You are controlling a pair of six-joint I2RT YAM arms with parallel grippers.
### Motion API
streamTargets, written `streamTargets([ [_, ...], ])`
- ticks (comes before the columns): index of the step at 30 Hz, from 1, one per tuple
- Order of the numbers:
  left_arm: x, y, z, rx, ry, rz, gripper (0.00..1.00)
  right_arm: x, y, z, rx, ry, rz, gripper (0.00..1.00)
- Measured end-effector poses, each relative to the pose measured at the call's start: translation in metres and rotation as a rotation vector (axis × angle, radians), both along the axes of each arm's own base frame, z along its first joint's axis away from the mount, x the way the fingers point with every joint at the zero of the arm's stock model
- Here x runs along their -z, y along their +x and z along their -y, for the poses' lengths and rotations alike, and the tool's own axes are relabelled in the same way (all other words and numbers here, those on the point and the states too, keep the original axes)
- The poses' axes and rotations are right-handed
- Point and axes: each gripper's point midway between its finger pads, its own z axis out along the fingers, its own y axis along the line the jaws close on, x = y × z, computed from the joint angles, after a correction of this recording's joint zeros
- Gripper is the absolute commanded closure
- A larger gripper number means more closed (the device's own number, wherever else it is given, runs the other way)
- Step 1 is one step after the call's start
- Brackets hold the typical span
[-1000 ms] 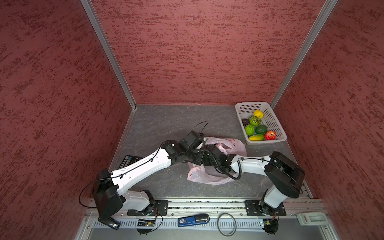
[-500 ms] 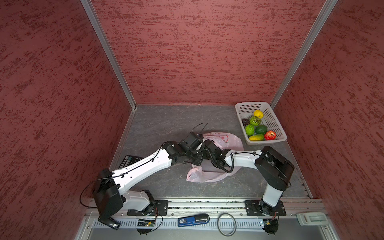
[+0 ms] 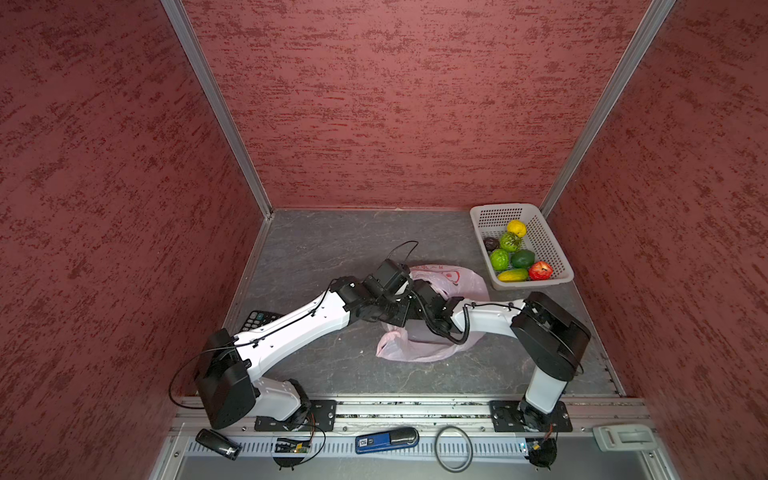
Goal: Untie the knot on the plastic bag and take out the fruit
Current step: 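Lower the right gripper around the pale pear and close on it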
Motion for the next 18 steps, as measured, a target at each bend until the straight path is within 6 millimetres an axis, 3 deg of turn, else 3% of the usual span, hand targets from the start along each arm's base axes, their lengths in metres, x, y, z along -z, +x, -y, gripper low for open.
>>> streamTargets([
  [10,0.0,0.003,-0.003,-0.019,0.001,-0.008,1.0,-0.001,-0.004,-0.004,-0.062,-0.006,-0.001,0.51],
  [18,-0.007,0.011,-0.004,-0.056,-0.009,0.008,1.0,-0.03,-0.021,-0.001,-0.132,0.043,0.018,0.57],
])
